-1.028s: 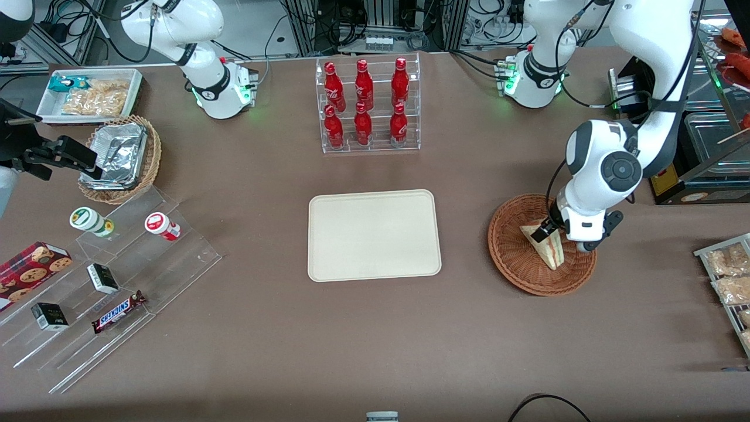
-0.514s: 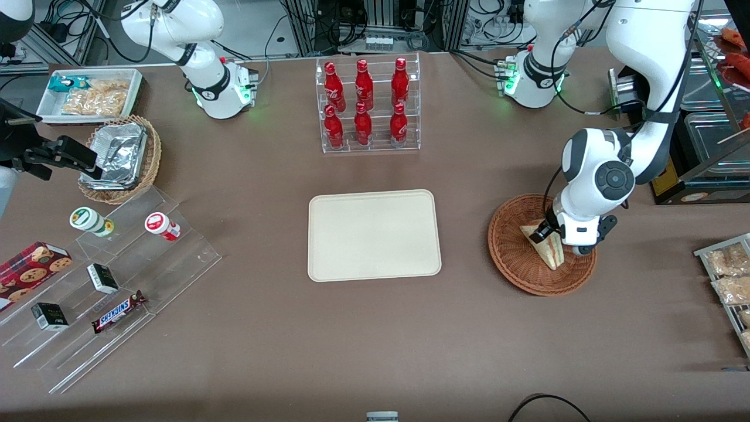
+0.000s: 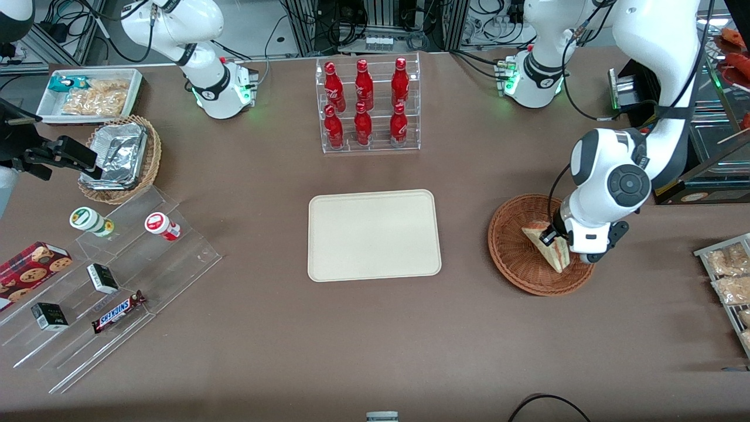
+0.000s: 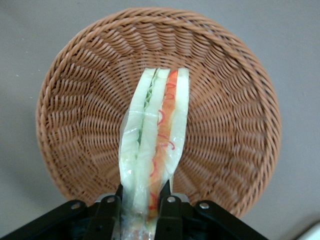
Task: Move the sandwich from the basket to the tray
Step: 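Close the left gripper on the sandwich's wrapped end, then lift the sandwich and carry it with the left gripper over the cream tray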
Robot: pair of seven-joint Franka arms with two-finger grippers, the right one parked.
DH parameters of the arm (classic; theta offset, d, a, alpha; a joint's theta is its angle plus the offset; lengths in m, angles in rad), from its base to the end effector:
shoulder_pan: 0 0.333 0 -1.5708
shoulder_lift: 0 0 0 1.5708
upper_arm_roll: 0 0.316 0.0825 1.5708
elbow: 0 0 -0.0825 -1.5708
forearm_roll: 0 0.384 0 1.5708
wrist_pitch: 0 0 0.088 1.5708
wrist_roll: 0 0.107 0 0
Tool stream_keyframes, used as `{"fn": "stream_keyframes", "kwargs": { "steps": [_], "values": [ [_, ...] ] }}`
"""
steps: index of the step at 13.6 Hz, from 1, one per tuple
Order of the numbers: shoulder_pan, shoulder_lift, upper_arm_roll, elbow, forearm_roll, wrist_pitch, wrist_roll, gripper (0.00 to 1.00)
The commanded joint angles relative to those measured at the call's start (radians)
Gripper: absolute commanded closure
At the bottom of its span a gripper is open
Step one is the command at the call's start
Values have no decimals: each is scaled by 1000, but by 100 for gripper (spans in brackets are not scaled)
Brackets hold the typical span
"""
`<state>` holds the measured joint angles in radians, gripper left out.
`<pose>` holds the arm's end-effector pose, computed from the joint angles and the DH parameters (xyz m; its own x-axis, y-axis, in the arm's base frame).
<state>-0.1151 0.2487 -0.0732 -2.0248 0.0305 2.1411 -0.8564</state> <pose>0.5674 -0.1058 0.3164 0.7902 0.6073 -0.0820 0.5994 -0.7938 -0.1026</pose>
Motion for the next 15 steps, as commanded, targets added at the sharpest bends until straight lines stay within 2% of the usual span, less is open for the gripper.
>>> {"fn": "stream_keyframes", "kwargs": {
  "steps": [1, 5, 10, 15],
  "values": [
    [-79, 4, 3, 66, 14, -79, 45, 91],
    [-234, 50, 1, 142, 14, -107, 46, 90],
    [-398, 243, -17, 369, 0, -164, 42, 90],
    [-483, 363, -59, 512, -40, -155, -7, 91]
  ]
}}
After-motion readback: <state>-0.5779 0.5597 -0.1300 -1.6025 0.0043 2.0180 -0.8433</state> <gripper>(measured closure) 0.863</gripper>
